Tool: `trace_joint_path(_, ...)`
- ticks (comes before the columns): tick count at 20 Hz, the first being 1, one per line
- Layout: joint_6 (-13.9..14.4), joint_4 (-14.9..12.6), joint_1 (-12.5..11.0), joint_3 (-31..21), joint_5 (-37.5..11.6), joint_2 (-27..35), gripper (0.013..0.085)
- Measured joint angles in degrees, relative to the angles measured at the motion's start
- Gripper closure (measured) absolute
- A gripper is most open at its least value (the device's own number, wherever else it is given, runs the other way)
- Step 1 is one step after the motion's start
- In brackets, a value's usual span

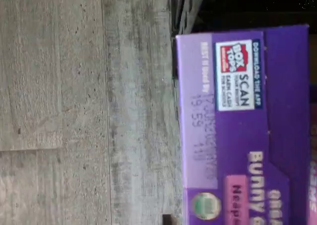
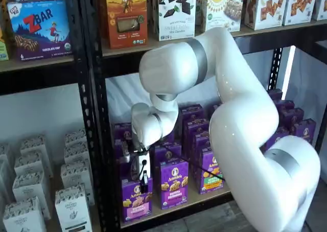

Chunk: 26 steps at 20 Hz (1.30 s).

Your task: Pick up the purple box with a pink patch in the middle, on the bottom shelf, the first box from the left

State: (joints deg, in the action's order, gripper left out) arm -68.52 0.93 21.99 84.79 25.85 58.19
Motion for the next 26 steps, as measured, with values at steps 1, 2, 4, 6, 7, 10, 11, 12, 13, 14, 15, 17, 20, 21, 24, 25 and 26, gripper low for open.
trace_joint_path(1,0.02,-0.03,-0.01,0.01,0.01,0.0,0.049)
trace_joint_path(2,0.07,-0.1,-0.03,0.01,-0.01,0.01,0.053)
trace_joint_path(4,0.03,-0.09,-0.05,0.03,0.04,0.01,0.057)
trace_joint_path(6,-0.16,0.12,-0.06,0.06,0.1,0.02,0.061)
trace_joint_path(7,-0.41,0.4,-0.06,0.17,0.36,0.03,0.061)
trace_joint_path(10,-0.67,0.73,-0.03,0.29,0.7,0.02,0.061)
trace_joint_path(11,-0.76,0.85,-0.02,0.25,0.68,-0.04,0.061)
trace_joint_path(12,-0.86,0.98,-0.01,0.22,0.71,-0.1,0.061)
trace_joint_path(13,-0.9,1.04,0.01,0.19,0.76,-0.16,0.061)
trace_joint_path(14,-0.93,1.09,0.03,0.05,0.75,-0.29,0.065)
trace_joint_path(15,-0.97,1.15,0.04,0.02,0.82,-0.35,0.065)
trace_joint_path(17,-1.1,1.33,0.07,-0.08,0.99,-0.49,0.069)
trace_joint_path(20,-0.87,1.16,0.14,-0.34,1.35,-0.81,0.069)
trace_joint_path(21,-0.71,1.0,0.16,-0.64,1.29,-1.03,0.069)
trace_joint_path(24,-0.22,0.46,0.17,-1.82,0.83,-1.84,0.069)
trace_joint_path(25,-0.02,0.21,0.17,-2.44,0.57,-2.25,0.069)
trace_joint_path(26,0.21,-0.06,0.17,-3.05,0.29,-2.66,0.069)
